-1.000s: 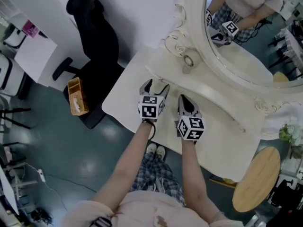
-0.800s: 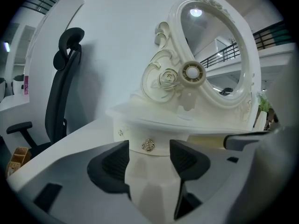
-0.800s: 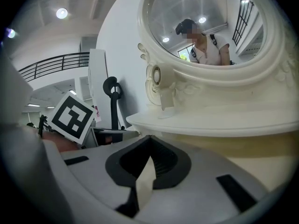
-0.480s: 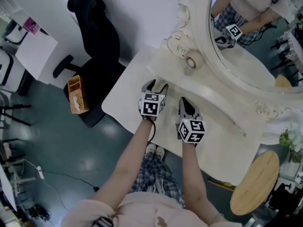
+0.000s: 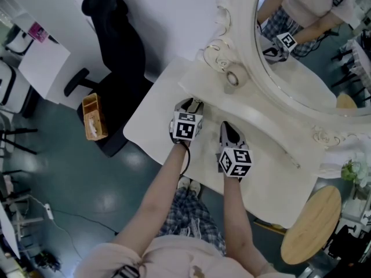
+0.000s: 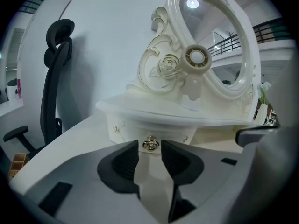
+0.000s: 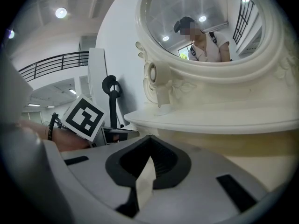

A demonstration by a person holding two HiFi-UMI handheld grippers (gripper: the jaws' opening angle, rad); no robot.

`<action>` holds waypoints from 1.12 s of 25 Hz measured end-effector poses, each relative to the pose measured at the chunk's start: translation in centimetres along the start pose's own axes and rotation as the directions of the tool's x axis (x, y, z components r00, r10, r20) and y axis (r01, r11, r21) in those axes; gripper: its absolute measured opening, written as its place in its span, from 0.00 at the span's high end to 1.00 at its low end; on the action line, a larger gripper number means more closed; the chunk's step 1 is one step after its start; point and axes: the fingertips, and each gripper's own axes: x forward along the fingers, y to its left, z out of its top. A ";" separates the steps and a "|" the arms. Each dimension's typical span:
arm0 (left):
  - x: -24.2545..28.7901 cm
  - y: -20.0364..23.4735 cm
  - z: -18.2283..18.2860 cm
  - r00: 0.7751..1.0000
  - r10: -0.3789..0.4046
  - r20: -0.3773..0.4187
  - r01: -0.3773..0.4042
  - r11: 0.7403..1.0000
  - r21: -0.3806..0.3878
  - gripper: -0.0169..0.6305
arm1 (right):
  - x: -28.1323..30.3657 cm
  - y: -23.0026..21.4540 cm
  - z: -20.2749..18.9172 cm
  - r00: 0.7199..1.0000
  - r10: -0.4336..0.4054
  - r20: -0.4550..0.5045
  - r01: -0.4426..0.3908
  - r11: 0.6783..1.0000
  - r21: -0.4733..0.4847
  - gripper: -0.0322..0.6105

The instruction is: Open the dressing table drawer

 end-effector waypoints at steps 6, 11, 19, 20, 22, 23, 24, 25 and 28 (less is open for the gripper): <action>0.2 -0.2 0.0 1.000 -0.007 -0.010 0.007 1.000 0.017 0.78 | -0.2 -0.1 -0.2 1.000 -0.001 -0.001 0.001 1.000 0.000 0.93; 0.2 -0.2 0.0 1.000 -0.015 -0.012 0.015 1.000 0.024 0.80 | -0.4 -0.1 -0.4 1.000 -0.005 -0.003 0.005 1.000 0.001 0.93; -0.2 -0.3 -0.2 1.000 -0.023 -0.012 0.024 0.999 0.028 0.80 | -1.0 -0.5 -0.3 1.000 -0.020 0.000 0.020 1.000 0.001 0.93; -0.3 -0.3 -0.3 1.000 -0.025 -0.012 0.025 0.999 0.027 0.80 | -1.1 -0.6 -0.3 1.000 -0.022 0.001 0.022 1.000 0.003 0.93; -0.5 -0.3 -0.5 1.000 -0.024 -0.015 0.024 0.999 0.027 0.80 | -1.2 -0.6 -0.3 1.000 -0.026 0.003 0.026 1.000 0.006 0.93; -0.7 -0.2 -0.6 1.000 -0.024 -0.016 0.024 0.999 0.026 0.80 | -1.2 -0.6 -0.3 1.000 -0.027 0.003 0.027 1.000 0.006 0.93; -0.9 -0.2 -0.8 1.000 -0.024 -0.016 0.024 0.999 0.023 0.80 | -1.3 -0.6 -0.3 1.000 -0.028 0.003 0.028 1.000 0.007 0.93; -1.1 -0.2 -0.9 1.000 -0.024 -0.016 0.024 1.000 0.020 0.80 | -1.3 -0.6 -0.3 1.000 -0.029 0.003 0.029 1.000 0.007 0.93; -1.6 -0.1 -1.3 1.000 -0.022 -0.015 0.022 1.000 0.014 0.80 | -1.5 -0.7 -0.4 0.999 -0.035 0.002 0.035 0.999 0.008 0.93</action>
